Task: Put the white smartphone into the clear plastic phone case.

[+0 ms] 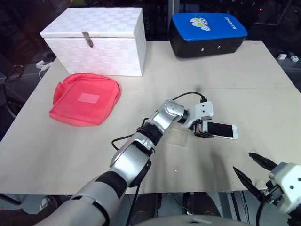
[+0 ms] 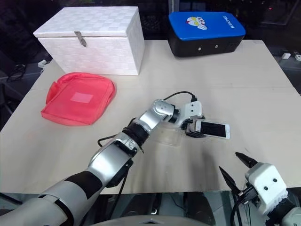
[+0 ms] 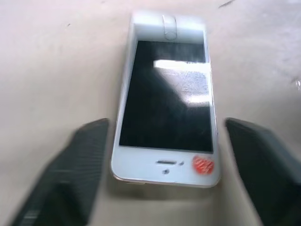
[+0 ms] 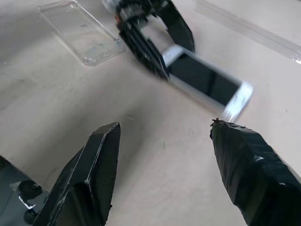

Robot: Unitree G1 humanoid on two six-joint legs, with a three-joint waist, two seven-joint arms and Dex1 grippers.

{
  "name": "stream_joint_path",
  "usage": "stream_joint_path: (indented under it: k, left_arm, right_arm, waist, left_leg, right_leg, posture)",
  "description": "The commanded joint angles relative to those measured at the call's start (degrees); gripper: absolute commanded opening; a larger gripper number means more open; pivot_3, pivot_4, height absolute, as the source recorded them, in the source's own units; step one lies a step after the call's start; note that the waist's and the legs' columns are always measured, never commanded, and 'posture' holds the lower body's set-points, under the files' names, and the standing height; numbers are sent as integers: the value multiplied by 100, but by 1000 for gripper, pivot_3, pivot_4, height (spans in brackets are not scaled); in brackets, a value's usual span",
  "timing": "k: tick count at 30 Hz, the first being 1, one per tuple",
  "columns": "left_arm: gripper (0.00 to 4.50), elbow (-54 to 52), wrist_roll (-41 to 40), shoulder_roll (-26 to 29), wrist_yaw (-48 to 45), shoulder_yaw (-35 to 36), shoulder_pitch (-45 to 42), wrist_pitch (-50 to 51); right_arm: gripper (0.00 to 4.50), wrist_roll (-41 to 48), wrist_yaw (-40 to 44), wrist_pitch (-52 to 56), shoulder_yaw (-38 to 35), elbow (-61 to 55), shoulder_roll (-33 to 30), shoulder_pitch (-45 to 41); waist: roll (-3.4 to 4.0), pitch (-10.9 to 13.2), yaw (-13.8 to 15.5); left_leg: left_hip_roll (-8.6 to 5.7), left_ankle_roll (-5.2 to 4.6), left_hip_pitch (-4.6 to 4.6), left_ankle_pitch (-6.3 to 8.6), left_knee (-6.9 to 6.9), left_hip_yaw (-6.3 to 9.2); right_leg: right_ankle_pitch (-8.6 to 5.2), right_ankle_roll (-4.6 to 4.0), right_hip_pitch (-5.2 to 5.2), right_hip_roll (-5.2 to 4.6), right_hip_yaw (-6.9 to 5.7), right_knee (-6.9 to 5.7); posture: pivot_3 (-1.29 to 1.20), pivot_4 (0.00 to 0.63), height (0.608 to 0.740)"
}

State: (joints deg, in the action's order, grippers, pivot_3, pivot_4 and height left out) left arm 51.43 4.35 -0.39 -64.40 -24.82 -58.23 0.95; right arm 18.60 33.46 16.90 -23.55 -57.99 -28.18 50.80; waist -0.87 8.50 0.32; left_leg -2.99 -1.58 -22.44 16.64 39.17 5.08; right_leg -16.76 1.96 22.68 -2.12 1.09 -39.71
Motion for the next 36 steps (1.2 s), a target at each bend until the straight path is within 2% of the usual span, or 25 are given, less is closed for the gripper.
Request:
stream_joint_path:
  k: [1, 6, 9, 14, 17, 20, 22, 23, 24, 25, 26, 28, 30, 36]
  left_arm:
    - [4462, -1151, -543, 494, -437, 537, 236, 211]
    - [4462, -3401, -1235, 1858, -1262, 914, 1384, 982]
    - [4462, -4261, -1545, 2547, -1584, 983, 1995, 1434]
    - [4462, -4714, -1528, 3148, -1642, 951, 2725, 1235]
    - [4462, -4474, -1270, 3189, -1465, 810, 2898, 857]
    - [3663, -4122, -1012, 3091, -1248, 655, 2941, 566]
    - [2813, -3896, -822, 3038, -1153, 494, 2956, 384]
    - [2756, -3796, -748, 2980, -1087, 408, 2963, 428]
    - [2082, -3741, -697, 2925, -1035, 349, 2973, 439]
    - [2053, -3797, -739, 2865, -1013, 326, 2993, 595]
    - [1737, -3905, -804, 2813, -994, 324, 3015, 777]
    - [787, -4178, -802, 2781, -958, 281, 3034, 840]
    - [109, -4449, -935, 2626, -720, 353, 2976, 1463]
    - [26, -4562, -853, 2532, -729, 171, 2909, 1340]
  right_arm:
    - [3268, 23, 38, 84, 89, -187, -197, -267]
    - [3268, 87, 168, 302, 365, 63, -493, -861]
    - [3268, 107, 315, 348, 471, 239, -648, -1143]
    - [3268, 154, 575, 332, 452, 654, -877, -1516]
    - [3268, 180, 651, 344, 425, 797, -951, -1675]
    - [3268, 150, 687, 371, 431, 830, -986, -1724]
    - [3268, 140, 703, 388, 400, 817, -1004, -1708]
    - [3268, 132, 697, 410, 376, 795, -1006, -1680]
    - [3268, 123, 691, 430, 350, 772, -1008, -1654]
    - [3268, 119, 683, 451, 318, 751, -1008, -1631]
    - [3268, 135, 686, 473, 277, 726, -1011, -1606]
    - [3268, 158, 715, 498, 210, 711, -1043, -1597]
    - [3268, 77, 703, 460, 213, 779, -1088, -1724]
    - [3268, -59, 726, 523, 483, 1108, -1296, -2414]
  waist:
    - [2, 3, -78]
    - [12, 1, -223]
    - [15, 1, -143]
    - [13, 2, 36]
    - [13, 2, 62]
    - [13, 2, 56]
    - [13, 2, 46]
    - [13, 2, 43]
    - [14, 2, 43]
    - [16, 0, 45]
    - [22, -4, 58]
    - [25, -6, 53]
    - [28, -7, 50]
    - [29, -7, 50]
  left_leg:
    - [0, 0, 1, 0, -1, 0]
    - [11, 27, 16, -14, -14, -5]
    - [10, 26, 29, -14, -14, -6]
    - [2, 22, 27, -12, -5, 1]
    - [2, 12, 33, -6, -6, 4]
    - [2, 0, 34, 1, -7, 7]
    - [2, -1, 35, 2, -7, 4]
    - [2, -1, 34, 2, -7, 4]
    - [2, -1, 35, 2, -7, 4]
    - [2, -1, 36, 2, -7, 4]
    - [2, -4, 55, 3, -9, 4]
    - [2, -11, 77, 8, -10, 14]
    - [3, -14, 77, 9, -10, 14]
    - [2, -16, 75, 10, -8, 17]
  right_leg:
    - [0, 0, 0, 0, 1, 0]
    - [-2, -8, 0, 3, 19, -6]
    - [-3, -10, -14, -1, 21, -4]
    - [-3, -9, -24, -10, 10, 6]
    - [-3, -9, -31, -9, 5, 7]
    - [-3, -9, -32, -9, 1, 6]
    - [-3, -9, -33, -8, 3, 6]
    - [-3, -9, -32, -8, 3, 6]
    - [-3, -9, -33, -8, 3, 6]
    - [-3, -9, -33, -8, 3, 6]
    - [-3, -8, -53, -8, 2, 7]
    - [-3, -7, -94, -8, -11, 31]
    - [-3, -6, -96, -9, -10, 36]
    - [-2, -6, -95, -8, -14, 37]
  posture:
    - [0, 150, 740]
    - [0, 150, 740]
    - [0, 150, 740]
    - [0, 150, 740]
    - [0, 150, 740]
    - [0, 150, 740]
    - [0, 150, 740]
    - [0, 150, 740]
    - [0, 150, 740]
    - [0, 150, 740]
    - [0, 150, 740]
    - [0, 150, 740]
    - [0, 150, 740]
    - [0, 150, 740]
